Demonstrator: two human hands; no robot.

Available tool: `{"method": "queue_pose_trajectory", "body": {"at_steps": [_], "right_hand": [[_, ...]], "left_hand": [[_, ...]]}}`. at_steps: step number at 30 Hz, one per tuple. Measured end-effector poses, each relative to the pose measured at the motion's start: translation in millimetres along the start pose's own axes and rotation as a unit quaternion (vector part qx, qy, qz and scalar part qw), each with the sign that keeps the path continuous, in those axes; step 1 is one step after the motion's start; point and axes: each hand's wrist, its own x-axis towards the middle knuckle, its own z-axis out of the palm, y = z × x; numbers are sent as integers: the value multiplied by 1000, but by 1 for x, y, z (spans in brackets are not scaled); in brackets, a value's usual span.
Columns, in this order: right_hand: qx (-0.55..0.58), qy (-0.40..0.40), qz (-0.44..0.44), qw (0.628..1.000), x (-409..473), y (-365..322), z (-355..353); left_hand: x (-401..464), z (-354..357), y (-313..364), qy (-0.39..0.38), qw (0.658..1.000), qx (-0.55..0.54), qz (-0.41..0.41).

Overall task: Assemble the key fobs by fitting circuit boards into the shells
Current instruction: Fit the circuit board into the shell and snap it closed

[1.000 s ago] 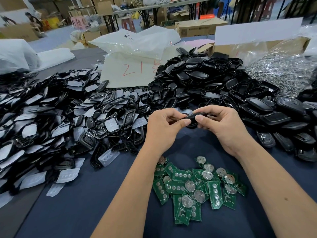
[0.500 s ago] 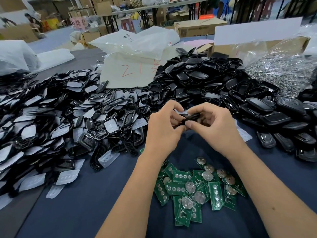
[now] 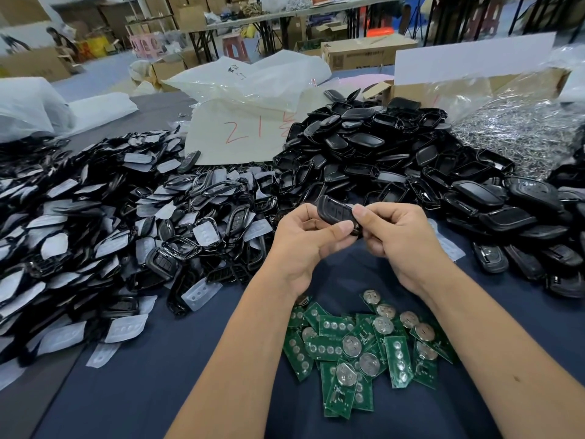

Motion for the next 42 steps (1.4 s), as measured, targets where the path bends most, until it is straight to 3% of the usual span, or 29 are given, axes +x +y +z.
{"method": "queue_pose_trajectory", "body": {"at_steps": [11, 18, 25, 33, 37, 42], "right_hand": [[-14, 20, -30, 999, -2, -2, 3], [-119, 72, -96, 986, -2, -3, 4], [-124, 51, -57, 989, -1, -3, -2], [-195, 46, -85, 976, -5, -12, 6], [-232, 98, -101, 963, -8, -16, 9], [-292, 216, -82, 928, -4, -18, -3]], "left_hand": [[2, 1, -3, 2, 1000, -10, -1], [5, 2, -4, 10, 1000, -15, -1], [5, 1, -3, 18, 999, -35, 12], [5, 4, -5, 51, 998, 6, 45], [5, 15, -14, 61, 992, 73, 79], [19, 42, -21, 36, 953, 263, 144]]}}
